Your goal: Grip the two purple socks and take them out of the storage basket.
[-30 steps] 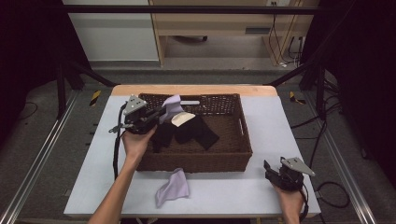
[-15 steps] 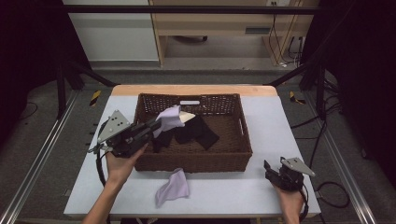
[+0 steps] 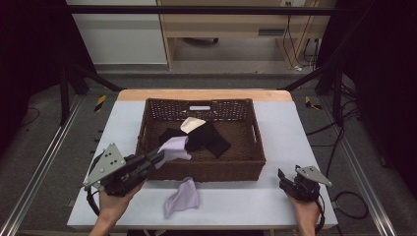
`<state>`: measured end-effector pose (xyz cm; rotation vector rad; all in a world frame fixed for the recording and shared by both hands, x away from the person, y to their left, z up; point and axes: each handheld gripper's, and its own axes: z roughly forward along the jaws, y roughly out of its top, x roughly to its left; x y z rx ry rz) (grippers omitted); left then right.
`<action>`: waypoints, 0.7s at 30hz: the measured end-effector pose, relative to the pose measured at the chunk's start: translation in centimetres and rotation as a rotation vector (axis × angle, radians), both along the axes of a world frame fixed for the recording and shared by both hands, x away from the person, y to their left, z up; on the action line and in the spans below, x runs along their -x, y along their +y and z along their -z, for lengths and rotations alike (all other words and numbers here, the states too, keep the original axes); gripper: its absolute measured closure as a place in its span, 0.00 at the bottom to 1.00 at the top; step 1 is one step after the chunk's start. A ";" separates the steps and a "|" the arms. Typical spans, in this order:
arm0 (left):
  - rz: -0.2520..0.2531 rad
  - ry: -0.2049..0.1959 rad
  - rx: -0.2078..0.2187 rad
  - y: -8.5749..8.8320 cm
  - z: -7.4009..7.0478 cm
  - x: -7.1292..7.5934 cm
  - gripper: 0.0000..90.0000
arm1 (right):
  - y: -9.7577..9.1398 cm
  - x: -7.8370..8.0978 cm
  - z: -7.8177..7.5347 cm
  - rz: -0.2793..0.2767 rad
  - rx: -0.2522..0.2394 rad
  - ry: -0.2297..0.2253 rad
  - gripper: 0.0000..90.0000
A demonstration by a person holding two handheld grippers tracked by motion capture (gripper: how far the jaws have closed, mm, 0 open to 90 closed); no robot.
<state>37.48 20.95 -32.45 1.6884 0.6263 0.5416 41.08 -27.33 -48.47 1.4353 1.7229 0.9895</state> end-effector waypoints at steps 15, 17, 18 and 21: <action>0.012 0.108 -0.111 0.9 5.6 2.5 0.95 | 0.1 0.1 0.0 -0.005 0.004 -0.005 0.38; 0.007 0.157 -0.131 1.2 7.3 2.3 0.95 | 0.1 0.1 0.0 -0.007 0.006 -0.009 0.38; 0.005 0.178 -0.135 1.3 7.9 2.2 0.95 | 0.1 0.1 0.0 -0.006 0.005 -0.009 0.38; 0.003 0.220 -0.140 1.5 9.0 1.9 0.95 | 0.0 0.1 0.0 -0.005 0.002 -0.006 0.38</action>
